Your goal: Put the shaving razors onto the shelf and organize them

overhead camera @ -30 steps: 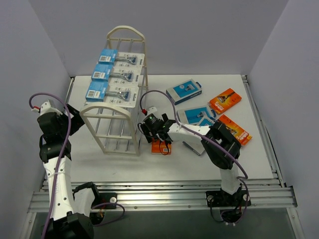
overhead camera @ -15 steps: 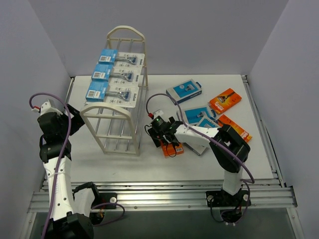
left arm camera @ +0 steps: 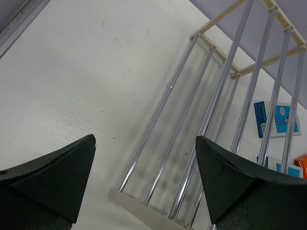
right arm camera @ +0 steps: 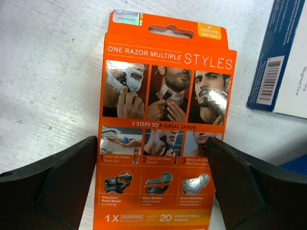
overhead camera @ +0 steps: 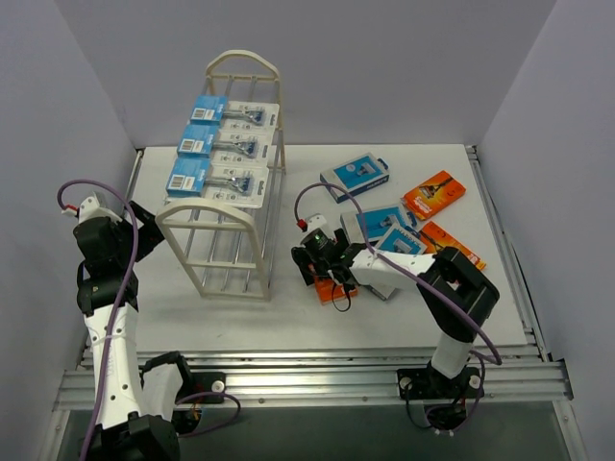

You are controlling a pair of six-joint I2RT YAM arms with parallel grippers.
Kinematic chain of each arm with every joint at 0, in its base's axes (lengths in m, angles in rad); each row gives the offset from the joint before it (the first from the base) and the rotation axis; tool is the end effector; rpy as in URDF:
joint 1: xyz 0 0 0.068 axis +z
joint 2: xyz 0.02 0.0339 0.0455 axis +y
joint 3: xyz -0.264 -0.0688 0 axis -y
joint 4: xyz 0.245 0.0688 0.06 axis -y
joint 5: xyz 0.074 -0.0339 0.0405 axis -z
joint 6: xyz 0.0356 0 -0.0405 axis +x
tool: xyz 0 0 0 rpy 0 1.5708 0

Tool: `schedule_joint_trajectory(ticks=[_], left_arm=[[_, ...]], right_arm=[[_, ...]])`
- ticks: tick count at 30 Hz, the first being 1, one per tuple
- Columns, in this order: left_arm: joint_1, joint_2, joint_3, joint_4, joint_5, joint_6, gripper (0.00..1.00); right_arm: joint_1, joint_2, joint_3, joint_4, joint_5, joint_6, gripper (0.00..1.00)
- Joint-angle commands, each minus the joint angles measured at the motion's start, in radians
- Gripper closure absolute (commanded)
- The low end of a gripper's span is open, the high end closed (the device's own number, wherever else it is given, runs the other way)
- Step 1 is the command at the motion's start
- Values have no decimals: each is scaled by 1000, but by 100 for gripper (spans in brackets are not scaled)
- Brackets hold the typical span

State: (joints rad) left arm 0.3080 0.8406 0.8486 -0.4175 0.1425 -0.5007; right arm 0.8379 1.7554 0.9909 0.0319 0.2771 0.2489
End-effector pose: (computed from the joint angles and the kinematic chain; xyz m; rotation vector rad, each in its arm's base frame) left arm 0.1813 0.0524 0.3287 -0.6949 1.8600 -0.2661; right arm 0.2530 0.2665 0.1743 -0.5258 2.2209 0.2528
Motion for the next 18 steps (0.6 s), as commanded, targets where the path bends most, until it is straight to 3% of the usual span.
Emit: schedule_joint_trajectory(ticks=[1,6,18], left_arm=[[-7,-18,7,13,5,7,6],[-9,-20,9,11,3,8,6],[-14,-25,10,6,-11,10,6]], right_arm=[[-17,-20,-76,-78,-81,79,14],[-68,-76,-118,-41,-148,104,21],[-276,-266,-242,74,-409,155,26]])
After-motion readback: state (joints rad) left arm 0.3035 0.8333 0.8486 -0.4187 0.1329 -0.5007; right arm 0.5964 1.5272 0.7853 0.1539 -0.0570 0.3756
